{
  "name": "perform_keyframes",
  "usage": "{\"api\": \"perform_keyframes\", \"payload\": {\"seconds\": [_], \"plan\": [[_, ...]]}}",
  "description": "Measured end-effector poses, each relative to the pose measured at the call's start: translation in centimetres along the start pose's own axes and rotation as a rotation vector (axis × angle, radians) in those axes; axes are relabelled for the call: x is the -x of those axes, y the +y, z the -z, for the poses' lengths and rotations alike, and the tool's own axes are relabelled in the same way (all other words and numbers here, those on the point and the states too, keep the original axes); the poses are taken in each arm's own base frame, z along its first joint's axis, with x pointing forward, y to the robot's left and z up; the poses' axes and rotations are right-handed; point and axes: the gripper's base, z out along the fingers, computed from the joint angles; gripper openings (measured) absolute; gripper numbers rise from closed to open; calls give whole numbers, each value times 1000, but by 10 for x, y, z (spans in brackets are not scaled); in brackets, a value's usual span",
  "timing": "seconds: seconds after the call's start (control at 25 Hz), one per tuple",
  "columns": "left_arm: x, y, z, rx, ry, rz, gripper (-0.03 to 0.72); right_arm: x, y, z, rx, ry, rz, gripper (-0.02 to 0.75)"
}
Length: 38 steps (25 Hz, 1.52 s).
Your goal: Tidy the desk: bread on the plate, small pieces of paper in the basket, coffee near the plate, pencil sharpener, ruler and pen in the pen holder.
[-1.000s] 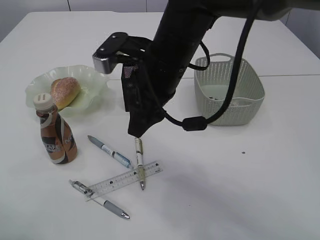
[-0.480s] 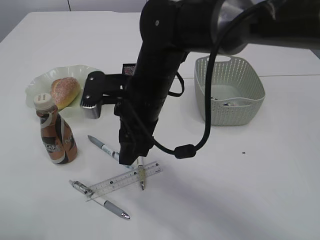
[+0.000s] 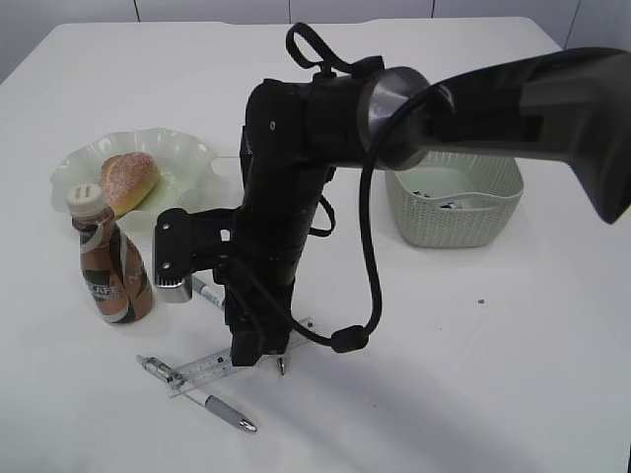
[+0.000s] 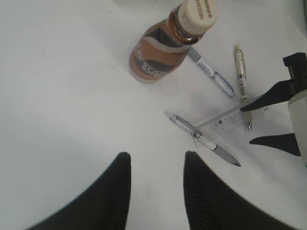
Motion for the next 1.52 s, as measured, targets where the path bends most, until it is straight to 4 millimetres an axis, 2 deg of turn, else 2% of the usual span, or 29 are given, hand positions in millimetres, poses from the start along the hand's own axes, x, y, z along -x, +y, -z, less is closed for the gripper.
{"api": "perform_keyframes", "payload": {"seconds": [0.36,0.76,0.96,1.52], "plan": [[1,0,0,2,-7,-3,268,-2,-10,-19,-19,-2,-4,391],[3,0,0,3,-29,-3,260,-1,-13,-19,-33,-7,-1,391],[3,0,0,3,-30,-3,256,-6,-10,-31,28,33,2,391],[3,1,0,6,-32,-5,255,-8,-11,-41,25,53,13,391]]}}
